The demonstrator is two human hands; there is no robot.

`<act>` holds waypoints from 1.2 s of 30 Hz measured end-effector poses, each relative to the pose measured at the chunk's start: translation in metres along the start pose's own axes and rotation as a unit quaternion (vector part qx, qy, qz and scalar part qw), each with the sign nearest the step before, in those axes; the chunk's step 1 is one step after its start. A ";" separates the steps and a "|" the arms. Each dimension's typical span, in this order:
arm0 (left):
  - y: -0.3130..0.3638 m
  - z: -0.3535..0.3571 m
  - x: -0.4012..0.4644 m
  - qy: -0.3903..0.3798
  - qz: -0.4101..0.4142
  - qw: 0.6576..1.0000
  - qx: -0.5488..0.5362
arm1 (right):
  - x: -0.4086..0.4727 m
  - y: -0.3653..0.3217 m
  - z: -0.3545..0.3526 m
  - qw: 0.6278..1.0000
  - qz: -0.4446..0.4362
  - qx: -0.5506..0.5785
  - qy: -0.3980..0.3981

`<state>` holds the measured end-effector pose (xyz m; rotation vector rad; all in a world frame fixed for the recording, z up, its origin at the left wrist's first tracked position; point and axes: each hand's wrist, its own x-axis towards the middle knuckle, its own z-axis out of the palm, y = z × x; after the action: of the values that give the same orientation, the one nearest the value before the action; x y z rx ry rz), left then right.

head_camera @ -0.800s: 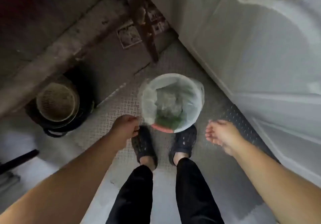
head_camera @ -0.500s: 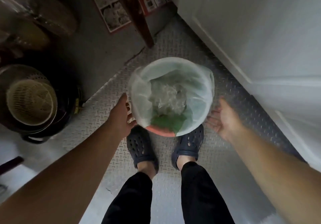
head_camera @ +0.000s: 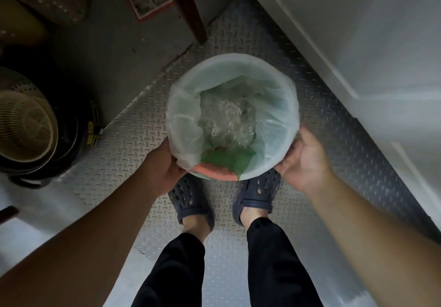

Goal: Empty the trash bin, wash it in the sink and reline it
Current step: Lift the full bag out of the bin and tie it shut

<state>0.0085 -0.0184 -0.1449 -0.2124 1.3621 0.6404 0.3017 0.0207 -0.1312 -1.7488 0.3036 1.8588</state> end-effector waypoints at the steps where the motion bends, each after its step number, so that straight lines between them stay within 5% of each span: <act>1: -0.002 -0.002 -0.007 0.023 -0.005 1.000 0.011 | -0.005 0.003 -0.002 1.000 0.001 -0.006 0.011; 9: -0.012 0.010 -0.051 0.194 -0.013 0.961 0.196 | -0.045 0.012 -0.008 0.988 0.005 -0.089 0.127; 18: 0.004 0.034 -0.074 0.227 0.038 0.960 0.158 | -0.046 -0.004 0.018 0.944 -0.017 -0.222 0.242; 23: 0.012 0.038 -0.072 0.238 0.062 0.955 0.168 | -0.038 -0.010 0.021 0.951 0.044 -0.224 0.208; 29: 0.028 0.045 -0.076 0.231 0.096 0.952 0.175 | -0.053 -0.032 0.026 0.947 -0.032 -0.209 0.241; 33: 0.039 0.053 -0.086 0.206 0.099 0.965 0.130 | -0.082 -0.051 0.042 0.963 -0.120 -0.179 0.164; 36: 0.052 0.048 -0.090 0.188 0.084 0.960 0.189 | -0.095 -0.068 0.047 0.952 -0.129 -0.258 0.102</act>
<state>0.0145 0.0203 -0.0371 0.0989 1.8560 0.4800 0.2979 0.0775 -0.0194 -2.2051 -0.3590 1.6602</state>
